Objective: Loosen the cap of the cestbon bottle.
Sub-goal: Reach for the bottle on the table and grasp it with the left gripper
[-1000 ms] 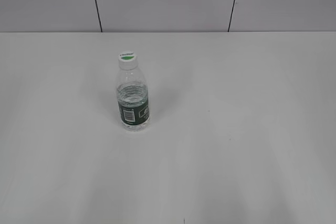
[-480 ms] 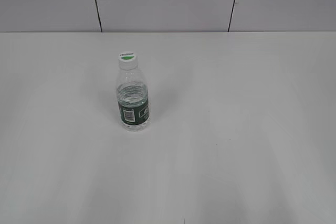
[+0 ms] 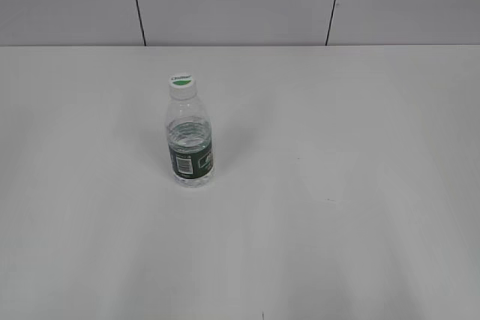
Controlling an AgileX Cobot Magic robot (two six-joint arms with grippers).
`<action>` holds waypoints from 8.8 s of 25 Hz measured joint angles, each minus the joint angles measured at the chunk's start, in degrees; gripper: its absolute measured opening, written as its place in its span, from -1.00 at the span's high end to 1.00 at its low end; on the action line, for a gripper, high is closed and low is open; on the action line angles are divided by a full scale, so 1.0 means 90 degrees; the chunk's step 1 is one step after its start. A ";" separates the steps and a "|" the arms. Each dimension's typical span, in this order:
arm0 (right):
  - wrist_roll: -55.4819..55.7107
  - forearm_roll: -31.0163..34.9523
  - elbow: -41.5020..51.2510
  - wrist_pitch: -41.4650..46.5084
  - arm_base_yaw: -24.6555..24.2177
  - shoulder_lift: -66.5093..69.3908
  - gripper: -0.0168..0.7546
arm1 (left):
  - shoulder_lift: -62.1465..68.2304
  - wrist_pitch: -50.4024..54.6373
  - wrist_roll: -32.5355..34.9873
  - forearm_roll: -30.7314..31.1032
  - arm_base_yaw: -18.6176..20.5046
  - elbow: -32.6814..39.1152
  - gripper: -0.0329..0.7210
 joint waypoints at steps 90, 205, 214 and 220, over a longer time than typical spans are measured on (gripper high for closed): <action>0.0000 -0.0006 0.0000 0.0000 0.0000 0.0000 -0.56 | 1.2136 -1.4450 0.0121 0.5961 0.0000 0.0626 -0.25; 0.0000 -0.0006 0.0000 0.0000 0.0000 0.0000 -0.56 | 1.4380 -1.4445 -0.1128 0.4055 -0.2146 -0.1281 -0.65; 0.0000 -0.0006 0.0000 0.0000 0.0000 0.0000 -0.56 | 1.4380 -1.4445 -0.1122 0.4068 -0.2146 -0.1356 -0.65; 0.0000 -0.0006 0.0000 0.0000 0.0000 0.0000 -0.56 | 1.4380 -1.4445 -0.1122 0.4109 -0.2146 -0.1409 -0.65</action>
